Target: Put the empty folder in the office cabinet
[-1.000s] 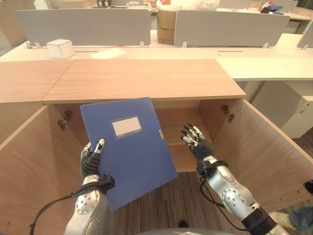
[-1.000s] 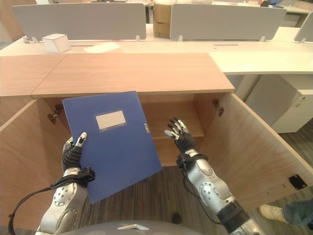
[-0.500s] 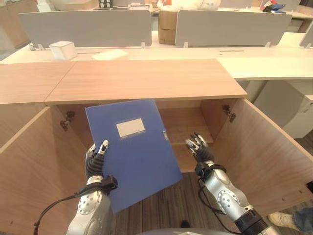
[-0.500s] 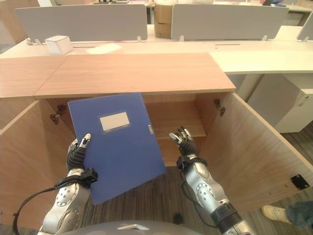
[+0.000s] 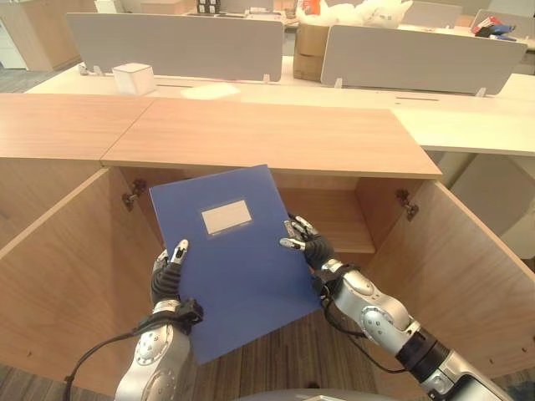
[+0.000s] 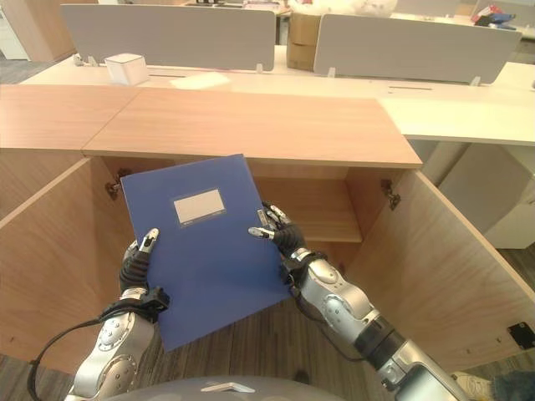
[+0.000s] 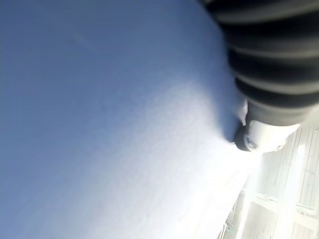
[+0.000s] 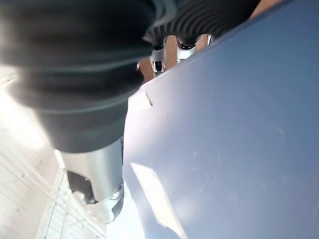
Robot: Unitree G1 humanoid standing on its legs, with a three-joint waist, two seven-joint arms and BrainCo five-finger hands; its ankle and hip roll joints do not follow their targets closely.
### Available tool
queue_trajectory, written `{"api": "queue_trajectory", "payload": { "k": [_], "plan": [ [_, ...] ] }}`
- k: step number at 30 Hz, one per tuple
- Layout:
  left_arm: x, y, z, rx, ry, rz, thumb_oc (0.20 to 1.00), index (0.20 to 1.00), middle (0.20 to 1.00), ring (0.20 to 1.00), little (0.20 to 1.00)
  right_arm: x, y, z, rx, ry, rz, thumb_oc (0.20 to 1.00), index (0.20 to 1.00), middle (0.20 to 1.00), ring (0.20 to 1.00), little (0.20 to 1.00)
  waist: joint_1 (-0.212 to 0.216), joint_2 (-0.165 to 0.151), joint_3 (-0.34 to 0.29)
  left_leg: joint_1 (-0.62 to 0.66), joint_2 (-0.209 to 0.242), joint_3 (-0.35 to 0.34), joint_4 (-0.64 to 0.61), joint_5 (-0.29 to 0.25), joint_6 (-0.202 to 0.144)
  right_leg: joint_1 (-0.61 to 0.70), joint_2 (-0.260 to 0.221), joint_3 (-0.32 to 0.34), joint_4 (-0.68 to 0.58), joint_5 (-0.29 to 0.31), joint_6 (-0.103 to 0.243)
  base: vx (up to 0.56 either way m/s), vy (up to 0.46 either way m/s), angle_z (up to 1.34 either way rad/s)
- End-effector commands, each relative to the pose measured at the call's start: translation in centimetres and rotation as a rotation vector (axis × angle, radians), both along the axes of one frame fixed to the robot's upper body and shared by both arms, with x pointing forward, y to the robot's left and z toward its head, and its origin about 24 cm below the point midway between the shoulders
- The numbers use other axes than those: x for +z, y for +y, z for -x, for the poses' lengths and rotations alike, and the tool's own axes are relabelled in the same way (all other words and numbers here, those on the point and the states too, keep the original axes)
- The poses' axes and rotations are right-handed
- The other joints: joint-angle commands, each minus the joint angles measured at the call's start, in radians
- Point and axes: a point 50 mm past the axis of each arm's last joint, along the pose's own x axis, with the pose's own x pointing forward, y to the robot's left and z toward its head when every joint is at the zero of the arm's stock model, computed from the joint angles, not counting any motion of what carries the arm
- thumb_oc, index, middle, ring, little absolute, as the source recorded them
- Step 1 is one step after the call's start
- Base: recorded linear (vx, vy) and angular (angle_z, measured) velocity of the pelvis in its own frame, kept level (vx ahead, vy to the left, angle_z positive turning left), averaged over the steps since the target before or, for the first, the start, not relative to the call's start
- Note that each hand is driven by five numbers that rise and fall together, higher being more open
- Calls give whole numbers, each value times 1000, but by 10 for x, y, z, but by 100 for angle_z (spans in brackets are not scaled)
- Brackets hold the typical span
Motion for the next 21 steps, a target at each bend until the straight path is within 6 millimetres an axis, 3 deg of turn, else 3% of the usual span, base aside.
{"api": "queue_trajectory", "payload": {
  "k": [1, 10, 16, 21],
  "plan": [
    [33, -7, -17, -30, -200, 27, 200, 200, 200, 200, 200, 44, 24, 2, 114, -178, -178, 1000, 1000, 1000, 1000, 1000, 0, -40, 4, -81, -26, -39, -8, -45, -3, 74, -87, -32, -1, -108, 73, 0, 0, 0],
    [34, -11, -19, -36, -210, 50, 200, 200, 200, 200, 200, 44, 27, 6, 126, -173, -216, 1000, 1000, 1000, 1000, 1000, -6, -40, 5, -80, -31, -36, -8, -48, -1, 70, -90, -27, -1, -105, 74, 0, 0, 0],
    [38, -12, -21, -40, -223, 49, 200, 200, 200, 200, 200, 32, 24, 7, 99, -126, -186, 1000, 1000, 1000, 1000, 1000, -21, -36, 4, -77, -30, -32, -8, -50, 0, 70, -89, -20, -1, -105, 73, -1, 0, -1],
    [39, -7, -18, 3, -223, 54, 200, 200, 200, 200, 200, 28, -3, -7, -123, -89, -244, 1000, 1000, 1000, 1000, 1000, -36, -30, 1, -74, -30, -31, -8, -53, 1, 71, -88, -16, -1, -105, 73, 0, 0, 0]
  ]
}}
